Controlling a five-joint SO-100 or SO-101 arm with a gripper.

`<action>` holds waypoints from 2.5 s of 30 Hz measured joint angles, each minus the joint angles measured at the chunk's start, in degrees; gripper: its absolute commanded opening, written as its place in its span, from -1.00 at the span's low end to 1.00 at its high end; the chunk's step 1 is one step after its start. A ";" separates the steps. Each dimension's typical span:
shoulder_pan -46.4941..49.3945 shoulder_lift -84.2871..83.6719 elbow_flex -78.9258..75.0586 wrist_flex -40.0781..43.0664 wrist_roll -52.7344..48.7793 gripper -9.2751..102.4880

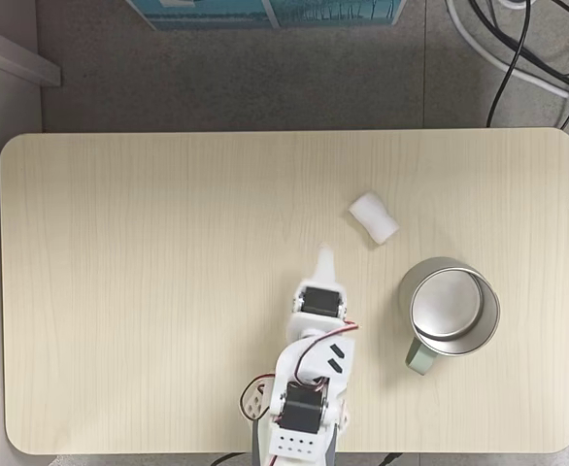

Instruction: Grasp a dressing and put it in the cup.

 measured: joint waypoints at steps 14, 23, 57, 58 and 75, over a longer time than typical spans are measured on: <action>4.04 48.96 31.29 9.32 5.36 -0.35; 5.19 72.25 34.19 7.56 5.36 -0.35; 7.47 85.61 46.58 11.69 1.85 -0.84; 7.47 84.29 48.34 13.80 1.85 -0.84; 17.67 77.08 78.31 39.55 0.53 -0.83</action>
